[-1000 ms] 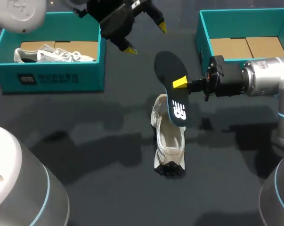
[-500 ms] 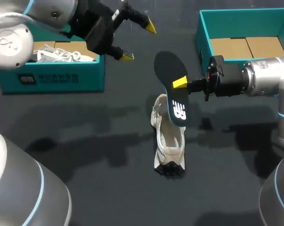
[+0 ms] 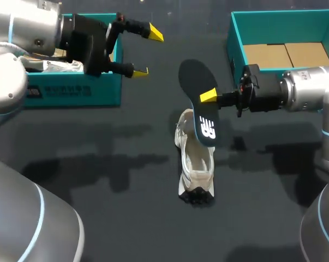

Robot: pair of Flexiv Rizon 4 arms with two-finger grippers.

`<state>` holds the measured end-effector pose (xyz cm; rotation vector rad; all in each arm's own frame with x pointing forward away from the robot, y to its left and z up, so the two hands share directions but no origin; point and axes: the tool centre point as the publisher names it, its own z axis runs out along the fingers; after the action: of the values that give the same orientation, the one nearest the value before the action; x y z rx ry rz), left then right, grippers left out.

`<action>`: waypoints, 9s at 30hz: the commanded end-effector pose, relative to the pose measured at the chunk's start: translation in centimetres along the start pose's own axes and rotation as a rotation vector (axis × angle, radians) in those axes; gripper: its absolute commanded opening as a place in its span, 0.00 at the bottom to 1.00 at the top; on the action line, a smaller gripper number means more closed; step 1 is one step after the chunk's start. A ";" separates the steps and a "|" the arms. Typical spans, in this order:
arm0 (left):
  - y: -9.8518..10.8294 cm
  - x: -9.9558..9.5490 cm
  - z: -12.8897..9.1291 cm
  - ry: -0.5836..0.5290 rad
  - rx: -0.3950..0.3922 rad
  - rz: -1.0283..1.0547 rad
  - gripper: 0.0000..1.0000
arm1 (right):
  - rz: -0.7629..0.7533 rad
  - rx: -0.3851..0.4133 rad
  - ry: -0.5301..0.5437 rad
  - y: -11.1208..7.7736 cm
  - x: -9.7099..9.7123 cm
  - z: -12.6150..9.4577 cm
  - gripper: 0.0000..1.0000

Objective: Take the shoe out of the shoebox, open the shoe tongue, remove and reinsert the insole, then place the shoe into the shoebox

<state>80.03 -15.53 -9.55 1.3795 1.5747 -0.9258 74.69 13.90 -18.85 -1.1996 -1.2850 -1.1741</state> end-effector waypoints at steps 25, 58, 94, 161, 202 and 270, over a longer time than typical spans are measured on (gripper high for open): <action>-1.6 4.5 6.1 -0.251 0.022 -0.017 1.00 | 0.025 -0.035 0.053 0.3 0.3 0.6 0.00; -1.2 5.0 11.7 -0.229 -0.042 0.008 0.35 | 0.061 -0.019 0.095 0.3 1.4 3.3 0.00; -3.1 4.6 8.2 -0.217 -0.043 0.005 0.00 | -0.159 0.016 -0.134 -1.0 1.1 -1.0 1.00; -17.4 4.8 5.4 -0.119 0.362 -0.523 0.00 | -1.021 0.328 -0.949 -10.9 -7.9 -9.9 1.00; -17.5 11.3 8.5 -0.083 0.360 -0.635 0.00 | -1.294 0.604 -0.926 -10.9 -14.9 -4.6 1.00; -18.5 11.8 14.0 -0.150 0.500 -0.832 0.00 | -1.257 0.569 -1.004 -8.8 -16.3 -5.4 1.00</action>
<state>62.44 -25.13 -25.46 0.8920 1.8981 -1.9730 66.81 7.46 -35.09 -0.3980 -3.1322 -0.7739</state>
